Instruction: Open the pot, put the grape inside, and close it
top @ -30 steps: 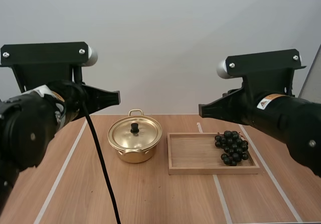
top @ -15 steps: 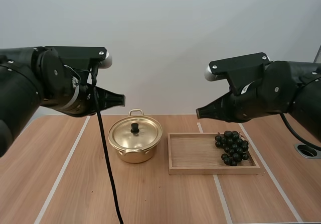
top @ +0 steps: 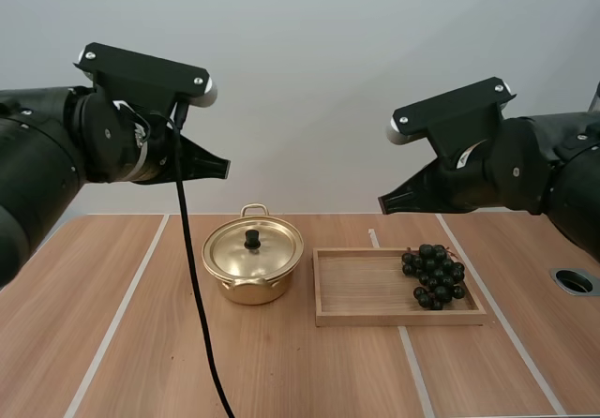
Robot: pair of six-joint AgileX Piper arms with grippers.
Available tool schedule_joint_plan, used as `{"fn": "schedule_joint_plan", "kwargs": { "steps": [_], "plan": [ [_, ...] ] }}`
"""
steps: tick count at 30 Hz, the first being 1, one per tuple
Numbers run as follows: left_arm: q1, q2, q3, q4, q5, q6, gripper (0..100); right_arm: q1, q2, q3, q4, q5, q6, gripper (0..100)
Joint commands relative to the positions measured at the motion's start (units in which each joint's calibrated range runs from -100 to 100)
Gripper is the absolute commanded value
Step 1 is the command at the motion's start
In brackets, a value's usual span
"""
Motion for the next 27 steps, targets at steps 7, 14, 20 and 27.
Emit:
{"fn": "schedule_joint_plan", "kwargs": {
  "steps": [7, 14, 20, 27],
  "plan": [
    [-0.15, 0.59, -0.42, -9.79, 5.19, 19.38, 0, 0.12, -0.23, -0.35, -2.64, -2.22, -0.33, 0],
    [-0.15, 2.04, -0.42, -21.56, 9.64, 27.87, 62, 0.12, 0.03, -0.35, -2.99, -2.81, -0.33, 84],
    [-0.15, 5.07, -0.42, -22.82, 10.49, 30.39, 100, 0.12, 0.03, -0.35, -8.5, -2.6, -0.33, 100],
    [-0.15, 13.14, -0.42, -24.17, 11.11, 32.37, 100, 0.12, 0.03, -0.35, -8.86, -2.02, -0.06, 100]
  ]
}}
